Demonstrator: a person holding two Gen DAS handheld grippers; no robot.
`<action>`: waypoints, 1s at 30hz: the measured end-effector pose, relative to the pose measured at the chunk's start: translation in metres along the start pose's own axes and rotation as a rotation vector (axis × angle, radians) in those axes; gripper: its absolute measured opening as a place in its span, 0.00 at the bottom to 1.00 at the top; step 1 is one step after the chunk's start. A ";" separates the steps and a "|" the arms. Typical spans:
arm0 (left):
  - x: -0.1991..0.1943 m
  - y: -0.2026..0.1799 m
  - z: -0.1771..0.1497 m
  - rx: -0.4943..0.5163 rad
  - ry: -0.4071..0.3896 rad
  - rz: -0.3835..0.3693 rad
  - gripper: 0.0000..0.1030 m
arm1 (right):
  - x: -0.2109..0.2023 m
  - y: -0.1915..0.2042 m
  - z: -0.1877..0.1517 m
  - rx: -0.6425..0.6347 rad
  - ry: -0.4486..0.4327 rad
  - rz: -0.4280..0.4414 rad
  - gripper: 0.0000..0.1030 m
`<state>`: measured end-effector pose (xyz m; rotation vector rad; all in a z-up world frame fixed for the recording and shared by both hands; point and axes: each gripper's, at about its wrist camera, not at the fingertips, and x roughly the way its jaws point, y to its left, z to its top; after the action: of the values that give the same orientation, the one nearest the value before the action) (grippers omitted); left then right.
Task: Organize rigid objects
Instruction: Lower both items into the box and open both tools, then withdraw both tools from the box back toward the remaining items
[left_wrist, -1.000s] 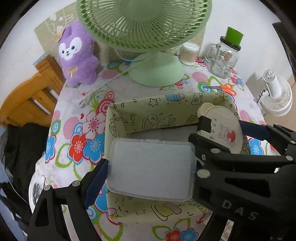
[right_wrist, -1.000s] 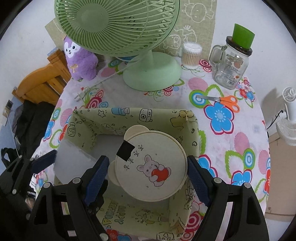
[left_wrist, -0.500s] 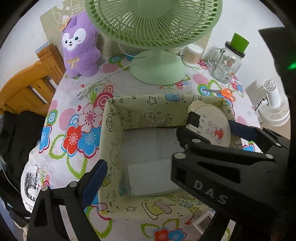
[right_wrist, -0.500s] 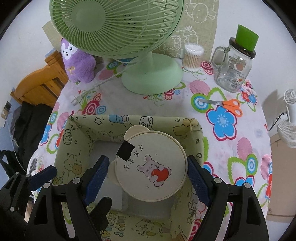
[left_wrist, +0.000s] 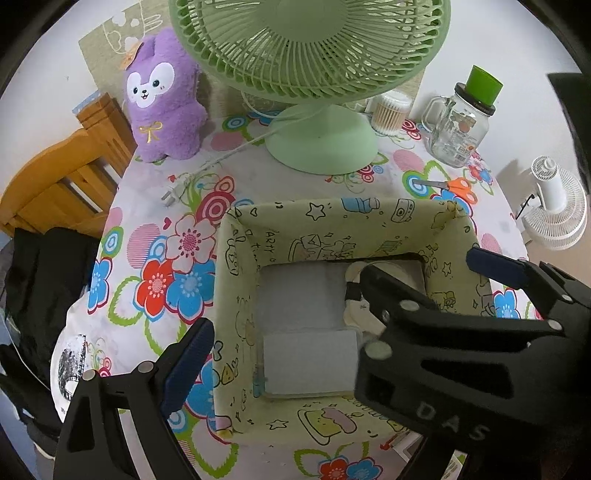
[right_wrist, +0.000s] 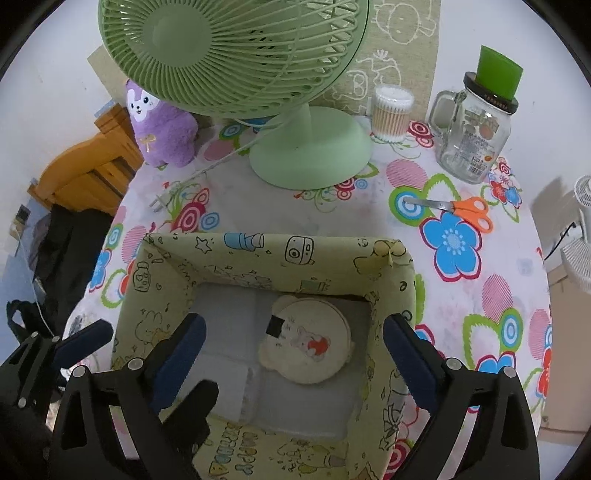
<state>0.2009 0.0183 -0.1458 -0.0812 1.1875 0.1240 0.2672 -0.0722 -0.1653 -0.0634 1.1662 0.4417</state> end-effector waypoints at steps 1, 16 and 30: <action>-0.001 0.000 0.000 0.002 0.000 0.000 0.92 | -0.002 0.000 -0.001 0.002 0.000 -0.001 0.95; -0.019 -0.005 -0.009 0.047 -0.021 0.003 0.92 | -0.036 0.005 -0.018 0.022 -0.035 -0.034 0.95; -0.035 -0.005 -0.023 0.045 -0.039 0.006 0.92 | -0.061 0.009 -0.035 0.032 -0.066 -0.050 0.95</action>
<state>0.1680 0.0085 -0.1220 -0.0358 1.1512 0.1039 0.2139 -0.0919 -0.1224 -0.0495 1.1042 0.3786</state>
